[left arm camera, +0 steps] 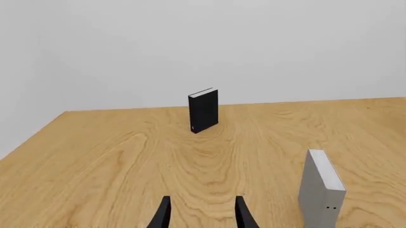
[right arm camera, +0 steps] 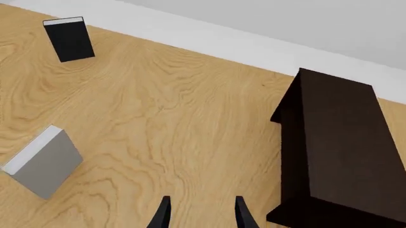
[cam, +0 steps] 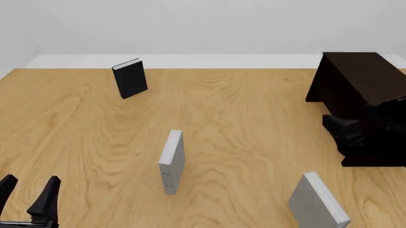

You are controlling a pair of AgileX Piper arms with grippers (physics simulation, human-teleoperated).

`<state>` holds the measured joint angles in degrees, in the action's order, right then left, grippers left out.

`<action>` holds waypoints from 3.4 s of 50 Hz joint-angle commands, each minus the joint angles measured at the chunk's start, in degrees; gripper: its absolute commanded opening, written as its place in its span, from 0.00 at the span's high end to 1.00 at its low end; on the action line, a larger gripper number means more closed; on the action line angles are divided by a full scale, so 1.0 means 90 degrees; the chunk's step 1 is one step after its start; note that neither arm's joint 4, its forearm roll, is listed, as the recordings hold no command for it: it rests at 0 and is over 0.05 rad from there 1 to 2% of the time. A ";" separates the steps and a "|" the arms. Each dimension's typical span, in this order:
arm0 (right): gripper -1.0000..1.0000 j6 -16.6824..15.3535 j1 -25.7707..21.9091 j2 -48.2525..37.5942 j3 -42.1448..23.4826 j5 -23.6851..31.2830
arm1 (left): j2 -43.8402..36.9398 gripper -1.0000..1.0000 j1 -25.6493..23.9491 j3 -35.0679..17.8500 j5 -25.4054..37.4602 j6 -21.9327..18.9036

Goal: Pick up the book on the right and place it on the cabinet shelf.

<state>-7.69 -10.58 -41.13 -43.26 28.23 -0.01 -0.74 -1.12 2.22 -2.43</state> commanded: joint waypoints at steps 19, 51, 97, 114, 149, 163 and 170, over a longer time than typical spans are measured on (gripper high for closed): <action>0.00 -0.0376 -0.0047 -0.0466 0.0044 0.0773 | 0.0001 0.00 -0.0008 0.0053 -0.0032 -0.0077; 0.00 -0.0540 0.0015 -0.0701 0.0852 0.0332 | 0.0001 0.00 -0.0109 0.0120 -0.0018 -0.0160; 0.00 -0.0110 -0.0550 -0.0893 0.1675 -0.0181 | 0.0001 0.00 -0.0207 0.0123 0.0024 -0.0354; 0.00 -0.0139 -0.0544 -0.0967 0.1914 -0.0283 | 0.0000 0.00 -0.0233 0.0120 0.0059 -0.0350; 0.00 -0.0215 -0.0508 -0.1260 0.2128 -0.0509 | 0.0000 0.00 -0.0267 0.0120 0.0113 -0.0372; 1.00 -0.0272 -0.0455 -0.1231 0.2098 -0.0472 | 0.0000 0.00 -0.0306 0.0121 0.0129 -0.0390; 1.00 -0.0303 -0.0402 -0.1184 0.1967 -0.0399 | 0.0000 0.00 -0.0306 0.0122 0.0147 -0.0363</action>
<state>-10.81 -14.66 -52.23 -24.44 24.13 -0.01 -3.37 -0.03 3.36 -5.78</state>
